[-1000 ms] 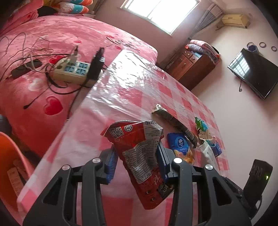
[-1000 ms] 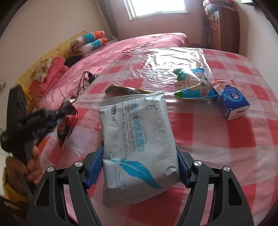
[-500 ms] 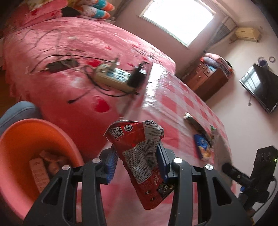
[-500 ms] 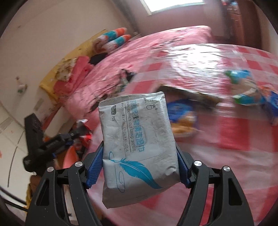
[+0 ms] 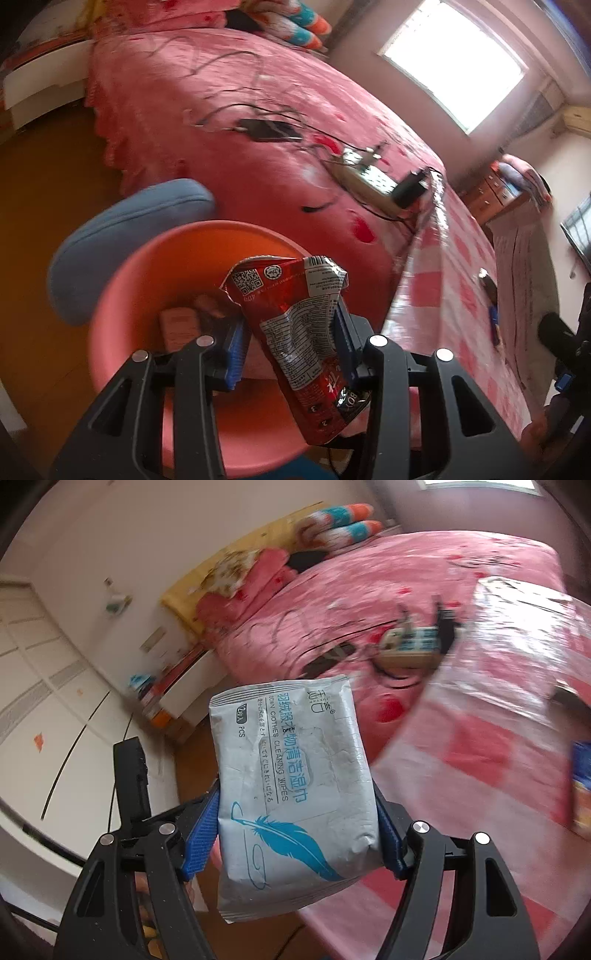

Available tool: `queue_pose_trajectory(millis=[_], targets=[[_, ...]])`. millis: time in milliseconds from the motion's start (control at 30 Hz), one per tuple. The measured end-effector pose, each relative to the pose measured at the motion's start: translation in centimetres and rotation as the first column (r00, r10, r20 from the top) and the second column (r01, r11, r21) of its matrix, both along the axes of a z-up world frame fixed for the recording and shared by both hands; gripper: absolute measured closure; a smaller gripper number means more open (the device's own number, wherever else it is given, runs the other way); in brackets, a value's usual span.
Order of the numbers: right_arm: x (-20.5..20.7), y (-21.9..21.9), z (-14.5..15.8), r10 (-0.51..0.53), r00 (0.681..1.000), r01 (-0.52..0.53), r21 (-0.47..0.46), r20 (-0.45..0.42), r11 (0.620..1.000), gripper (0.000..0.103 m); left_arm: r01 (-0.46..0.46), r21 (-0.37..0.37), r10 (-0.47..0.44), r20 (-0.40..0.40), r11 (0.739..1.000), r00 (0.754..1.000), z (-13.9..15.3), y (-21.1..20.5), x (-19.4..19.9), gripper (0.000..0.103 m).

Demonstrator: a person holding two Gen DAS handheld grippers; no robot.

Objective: Collect trash
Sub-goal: 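Carry the red bag and wipes pouch to the orange bucket and release them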

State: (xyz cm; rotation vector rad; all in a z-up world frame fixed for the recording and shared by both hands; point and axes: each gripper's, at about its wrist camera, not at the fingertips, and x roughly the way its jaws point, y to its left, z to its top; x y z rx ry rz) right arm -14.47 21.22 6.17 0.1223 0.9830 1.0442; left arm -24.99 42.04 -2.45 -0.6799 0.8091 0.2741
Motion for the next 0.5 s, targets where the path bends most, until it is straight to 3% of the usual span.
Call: queue_pose_trajectory(millis=[167,233,267,500], targets=[[-1.0,5.1,-0.7,0.103,0.994,-0.103,-0.003,-0.028,0.995,0.026,-0.043,-0.008,0.042,-0.034,0.999,0.999,-1.2,1.8,-1.5,0.058],[-1.2,6.7,-1.5,0.120,0.992,-0.121,-0.032,-0.038,0.992,0.014,-0.074,-0.020,0.072,-0.066,0.997,0.995,-2.2,2.7,-1.7,0.040],[-1.3,7.2,-1.8,0.120,0.992,-0.122,-0.043,-0.044,0.992,0.013,-0.095,-0.021,0.093,-0.084,0.995,0.992,-2.6,3.1,-1.9,0.039],[-0.7,4.3,-2.0,0.029,0.999,-0.030,-0.021,-0.045,0.999,0.013,-0.135,0.028,0.138,-0.111,0.990,0.984,-3.0,4.0,-3.0,0.027]])
